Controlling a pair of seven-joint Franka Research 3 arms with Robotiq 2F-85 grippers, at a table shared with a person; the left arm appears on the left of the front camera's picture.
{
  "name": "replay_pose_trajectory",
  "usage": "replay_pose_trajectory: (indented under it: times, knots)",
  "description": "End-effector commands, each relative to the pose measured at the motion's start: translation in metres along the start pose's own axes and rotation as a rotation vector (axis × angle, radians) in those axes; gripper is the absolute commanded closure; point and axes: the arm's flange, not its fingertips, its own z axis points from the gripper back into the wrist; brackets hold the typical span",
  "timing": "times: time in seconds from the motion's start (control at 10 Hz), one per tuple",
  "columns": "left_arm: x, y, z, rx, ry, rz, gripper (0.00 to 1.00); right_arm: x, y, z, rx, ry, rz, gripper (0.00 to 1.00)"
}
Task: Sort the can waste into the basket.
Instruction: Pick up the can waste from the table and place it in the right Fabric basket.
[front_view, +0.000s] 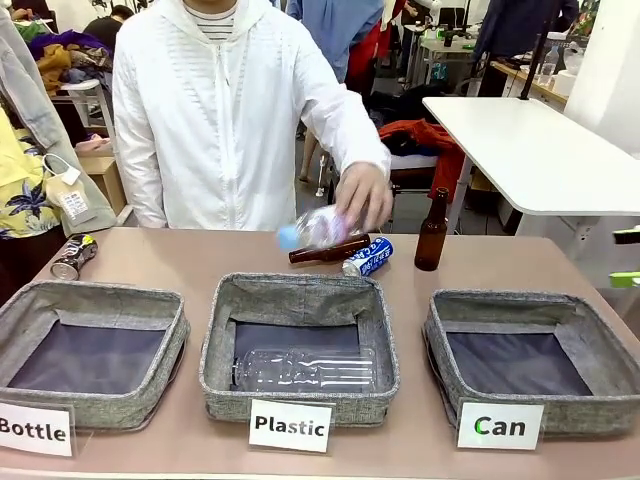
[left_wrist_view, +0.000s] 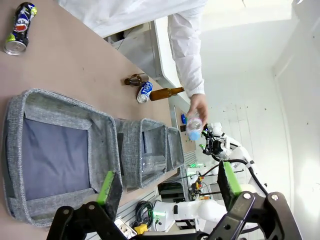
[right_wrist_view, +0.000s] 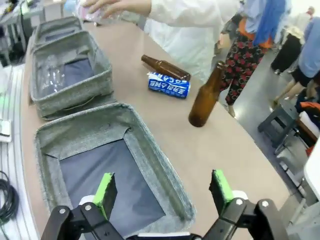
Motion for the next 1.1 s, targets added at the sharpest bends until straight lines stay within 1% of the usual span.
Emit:
replay_pose_trajectory:
  times: [0.0,0.2,0.3,0.4,0.5,0.7,0.8,1.0]
  knots:
    - [0.0,0.0,0.0,-0.017,-0.005,-0.02,0.0,0.045,0.012,-0.041,0.01,0.111,0.077,0.0]
    - [0.0,0.0,0.0,-0.017,-0.005,-0.02,0.0,0.097,-0.004,-0.086,0.109,0.193,0.166,0.0]
    - [0.0,0.0,0.0,-0.017,-0.005,-0.02,0.0,0.117,-0.008,-0.102,0.133,0.259,0.194,0.0]
    - [0.0,0.0,0.0,-0.017,-0.005,-0.02,0.0,0.121,-0.005,-0.094,0.127,0.254,0.214,0.0]
    - [0.0,0.0,0.0,-0.017,-0.005,-0.02,0.0,0.113,0.002,-0.078,0.11,0.225,0.207,0.0]
    - [0.0,0.0,0.0,-0.017,-0.005,-0.02,0.0,0.085,0.023,-0.044,0.033,0.175,0.172,0.0]
    - [0.0,0.0,0.0,-0.017,-0.005,-0.02,0.0,0.075,0.035,-0.039,-0.014,0.153,0.159,0.0]
    - [0.0,0.0,0.0,-0.017,-0.005,-0.02,0.0,0.084,0.036,-0.054,-0.038,0.194,0.171,0.0]
